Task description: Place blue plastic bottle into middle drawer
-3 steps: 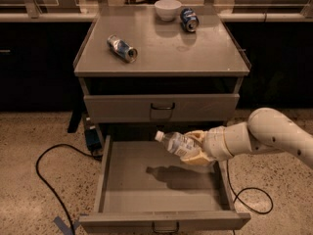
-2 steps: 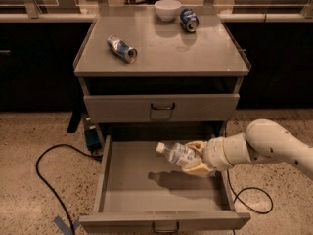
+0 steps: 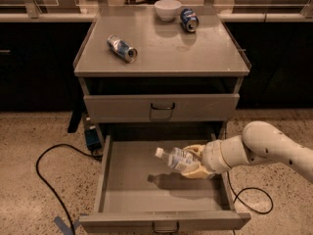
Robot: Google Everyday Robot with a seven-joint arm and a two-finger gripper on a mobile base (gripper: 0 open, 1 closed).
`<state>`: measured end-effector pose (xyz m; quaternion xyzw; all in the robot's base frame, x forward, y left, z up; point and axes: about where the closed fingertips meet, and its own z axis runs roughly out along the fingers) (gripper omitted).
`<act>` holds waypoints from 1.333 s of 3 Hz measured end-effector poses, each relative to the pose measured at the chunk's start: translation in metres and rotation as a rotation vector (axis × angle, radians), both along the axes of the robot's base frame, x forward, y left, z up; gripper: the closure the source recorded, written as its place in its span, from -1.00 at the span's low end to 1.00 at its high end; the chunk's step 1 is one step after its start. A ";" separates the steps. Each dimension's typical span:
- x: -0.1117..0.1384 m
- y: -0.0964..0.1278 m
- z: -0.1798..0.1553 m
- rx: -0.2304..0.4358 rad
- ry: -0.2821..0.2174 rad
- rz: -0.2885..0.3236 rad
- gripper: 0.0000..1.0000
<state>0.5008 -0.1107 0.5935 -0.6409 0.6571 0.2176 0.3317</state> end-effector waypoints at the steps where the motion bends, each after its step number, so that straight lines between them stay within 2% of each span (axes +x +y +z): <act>1: 0.001 0.000 -0.016 0.028 0.022 -0.010 1.00; 2: 0.010 0.008 -0.049 0.035 0.054 0.010 1.00; 3: 0.023 0.026 -0.083 0.029 0.082 0.052 1.00; 4: 0.027 0.059 -0.132 0.057 0.129 0.118 1.00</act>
Offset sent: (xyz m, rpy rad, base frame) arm 0.0239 0.0206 -0.0921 0.0388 0.0945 0.0437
